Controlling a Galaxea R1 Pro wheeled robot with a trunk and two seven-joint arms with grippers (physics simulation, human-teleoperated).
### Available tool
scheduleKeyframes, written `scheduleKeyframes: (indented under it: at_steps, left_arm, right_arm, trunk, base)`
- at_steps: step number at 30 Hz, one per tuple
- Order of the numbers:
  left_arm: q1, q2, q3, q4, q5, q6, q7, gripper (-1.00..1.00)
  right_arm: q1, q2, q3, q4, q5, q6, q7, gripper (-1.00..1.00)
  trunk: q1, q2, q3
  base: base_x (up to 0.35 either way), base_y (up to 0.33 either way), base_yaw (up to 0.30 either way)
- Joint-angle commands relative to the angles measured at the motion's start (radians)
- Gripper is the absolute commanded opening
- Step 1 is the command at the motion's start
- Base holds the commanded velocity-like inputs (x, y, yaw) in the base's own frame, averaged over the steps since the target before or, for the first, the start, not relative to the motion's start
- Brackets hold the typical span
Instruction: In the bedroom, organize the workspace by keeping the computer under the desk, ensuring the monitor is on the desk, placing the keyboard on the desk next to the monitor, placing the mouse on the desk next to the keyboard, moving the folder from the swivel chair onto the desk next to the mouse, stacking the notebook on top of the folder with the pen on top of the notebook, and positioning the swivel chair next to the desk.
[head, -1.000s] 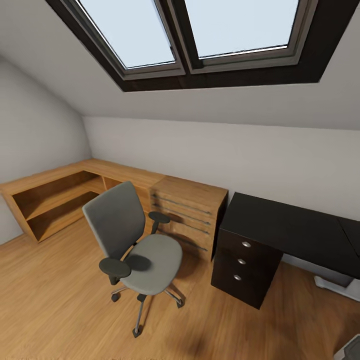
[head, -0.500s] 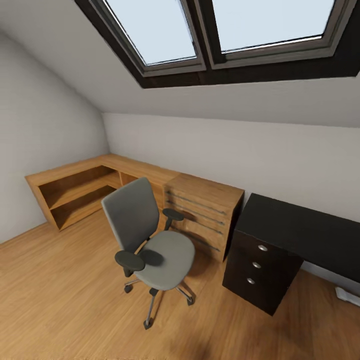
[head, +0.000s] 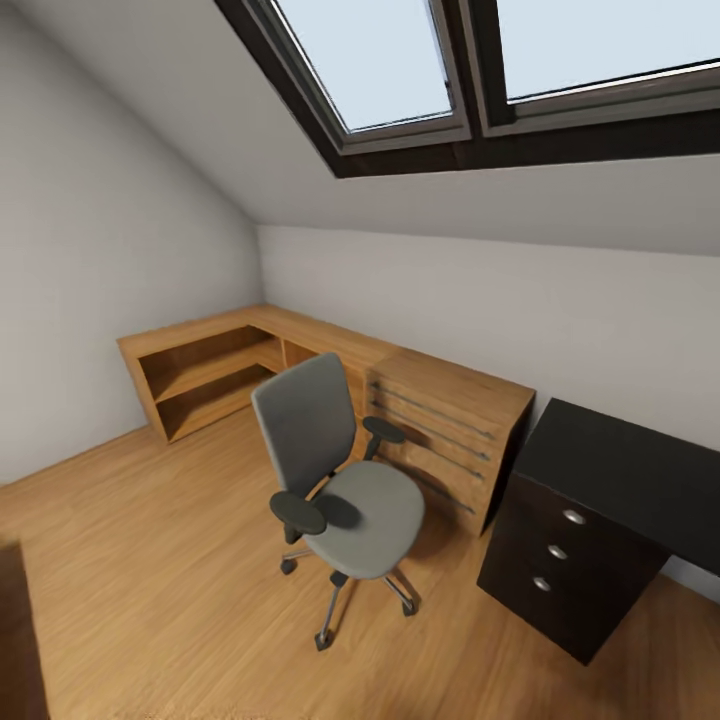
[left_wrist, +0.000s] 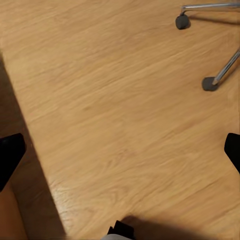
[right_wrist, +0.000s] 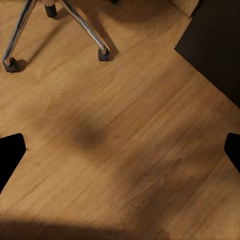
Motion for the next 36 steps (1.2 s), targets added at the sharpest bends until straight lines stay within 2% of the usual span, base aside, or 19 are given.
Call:
scheduleKeyframes:
  at_steps: [1,9,20,36]
  left_arm:
    - [-0.001,0.000,0.000,0.001,-0.004,-0.003,0.004,1.00]
    - [-0.001,0.000,0.000,0.001,-0.004,-0.003,0.003,1.00]
    - [-0.001,0.000,0.000,0.001,-0.004,-0.003,0.003,1.00]
    - [-0.001,0.000,0.000,0.001,-0.003,-0.003,0.003,1.00]
  right_arm:
    - [-0.001,0.000,0.008,0.002,0.004,-0.002,-0.010,1.00]
    - [-0.001,-0.001,0.006,0.002,-0.005,-0.003,-0.011,1.00]
    - [-0.001,-0.031,0.004,0.002,-0.018,-0.003,-0.011,1.00]
    - [-0.001,-0.031,0.005,0.002,-0.018,-0.001,-0.011,1.00]
  trunk:
    - [0.000,-0.001,-0.001]
    - [0.000,-0.001,-0.001]
    - [0.000,-0.001,-0.001]
    - [0.000,-0.001,-0.001]
  base:
    - [0.000,0.000,0.284]
    - [0.000,0.000,0.285]
    - [0.000,0.000,0.285]
    - [0.000,0.000,0.286]
